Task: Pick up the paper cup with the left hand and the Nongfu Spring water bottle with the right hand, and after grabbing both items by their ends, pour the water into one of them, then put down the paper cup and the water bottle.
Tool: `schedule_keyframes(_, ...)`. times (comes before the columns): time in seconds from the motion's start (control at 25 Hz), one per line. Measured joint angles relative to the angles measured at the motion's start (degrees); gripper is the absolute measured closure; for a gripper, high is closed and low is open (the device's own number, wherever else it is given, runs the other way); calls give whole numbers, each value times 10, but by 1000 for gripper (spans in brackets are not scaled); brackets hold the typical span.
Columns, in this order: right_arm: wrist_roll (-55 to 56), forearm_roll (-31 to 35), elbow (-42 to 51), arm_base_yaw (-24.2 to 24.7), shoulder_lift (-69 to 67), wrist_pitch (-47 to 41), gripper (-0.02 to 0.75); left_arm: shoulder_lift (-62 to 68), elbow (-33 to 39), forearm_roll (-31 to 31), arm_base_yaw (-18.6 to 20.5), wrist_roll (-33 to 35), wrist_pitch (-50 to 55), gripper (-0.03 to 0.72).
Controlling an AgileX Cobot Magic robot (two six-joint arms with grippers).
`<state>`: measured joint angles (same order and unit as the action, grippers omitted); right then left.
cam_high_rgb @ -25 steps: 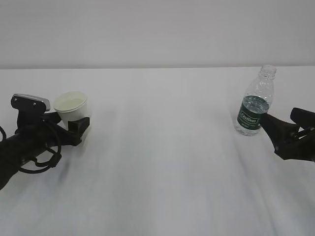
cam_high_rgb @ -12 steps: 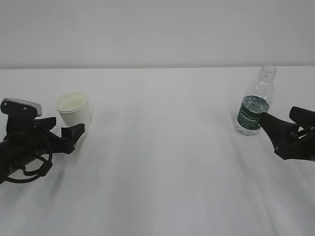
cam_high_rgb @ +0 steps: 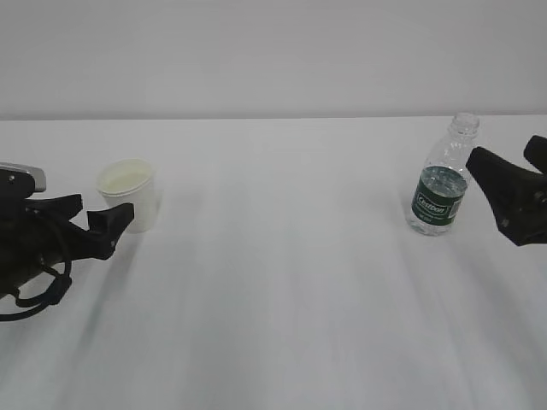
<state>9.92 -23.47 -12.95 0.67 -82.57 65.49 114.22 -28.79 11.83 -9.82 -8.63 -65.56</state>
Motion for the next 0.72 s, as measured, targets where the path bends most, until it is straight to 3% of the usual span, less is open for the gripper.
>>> schedule_keyframes(0.2, 8, 3, 2, 0, 51, -10, 150, -49, 37, 0, 0, -3, 0, 43)
schedule_keyframes(0.72, 47, 13, 5, 0, 242, -199, 150, -214, 94, -5, 0, -38, 0, 72)
